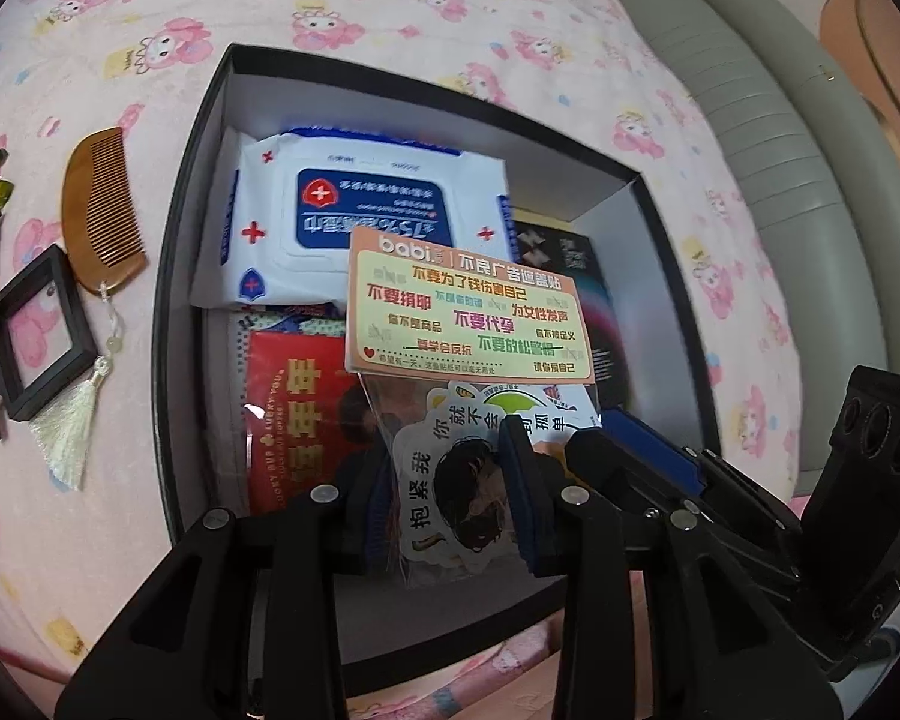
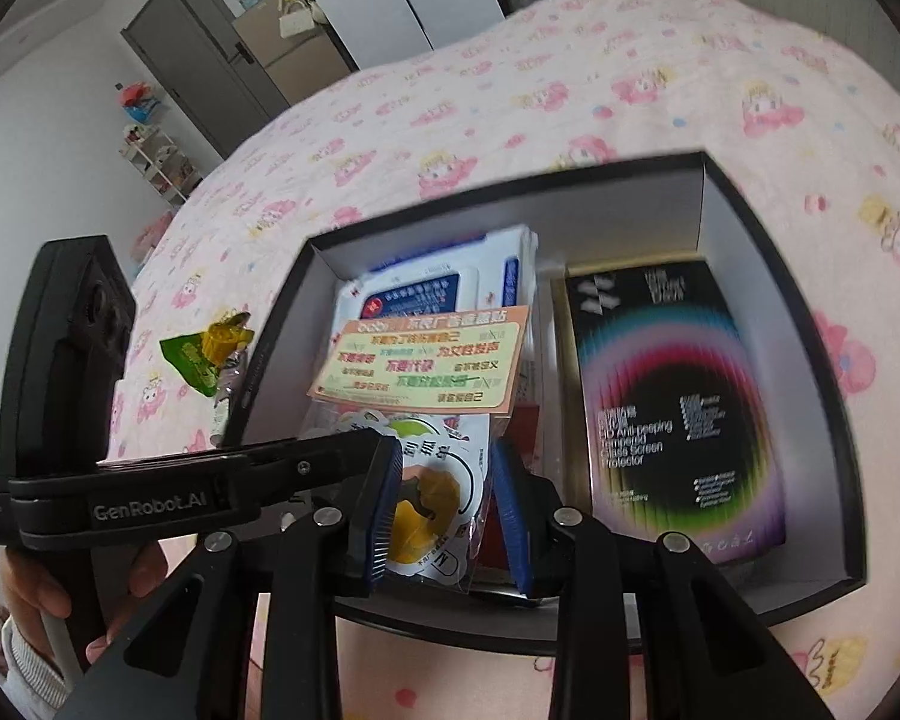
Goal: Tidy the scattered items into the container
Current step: 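Lower the sticker card onto the red packet and open the left gripper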
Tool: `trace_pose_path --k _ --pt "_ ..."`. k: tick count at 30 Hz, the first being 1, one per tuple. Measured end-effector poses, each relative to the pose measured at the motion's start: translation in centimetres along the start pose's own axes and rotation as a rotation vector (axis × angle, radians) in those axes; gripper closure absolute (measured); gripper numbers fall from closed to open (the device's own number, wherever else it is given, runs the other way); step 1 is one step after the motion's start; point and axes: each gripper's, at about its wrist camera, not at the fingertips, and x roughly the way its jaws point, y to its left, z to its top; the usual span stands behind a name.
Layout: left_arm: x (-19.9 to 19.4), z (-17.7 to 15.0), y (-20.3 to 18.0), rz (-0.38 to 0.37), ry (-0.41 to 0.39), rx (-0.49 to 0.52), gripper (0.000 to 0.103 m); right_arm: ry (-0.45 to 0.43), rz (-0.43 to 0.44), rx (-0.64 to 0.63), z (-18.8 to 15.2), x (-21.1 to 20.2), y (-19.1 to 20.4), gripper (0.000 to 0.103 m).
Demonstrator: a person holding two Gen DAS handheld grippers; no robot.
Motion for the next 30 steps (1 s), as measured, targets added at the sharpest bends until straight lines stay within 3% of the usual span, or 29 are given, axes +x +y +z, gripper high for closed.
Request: trace_pose_path --k 4,13,19,27,30 --pt "-0.1 -0.3 -0.5 0.068 0.001 0.025 0.068 0.064 -0.028 0.022 -0.2 1.6 -0.6 0.075" --pt "-1.4 -1.0 -0.8 0.138 -0.050 0.044 0.068 0.080 -0.107 0.075 0.1 2.5 -1.7 0.075" --pt "-1.2 -1.2 -0.6 0.118 -0.042 0.036 0.068 0.133 -0.192 0.064 0.1 3.9 -1.5 0.075" --pt "-3.2 -1.9 -0.3 0.080 -0.081 0.024 0.067 0.178 -0.132 0.011 -0.1 5.1 0.1 0.067" --pt "-4.4 -2.1 0.0 0.071 -0.101 0.019 0.065 0.163 -0.159 -0.030 -0.4 4.7 0.8 0.067"
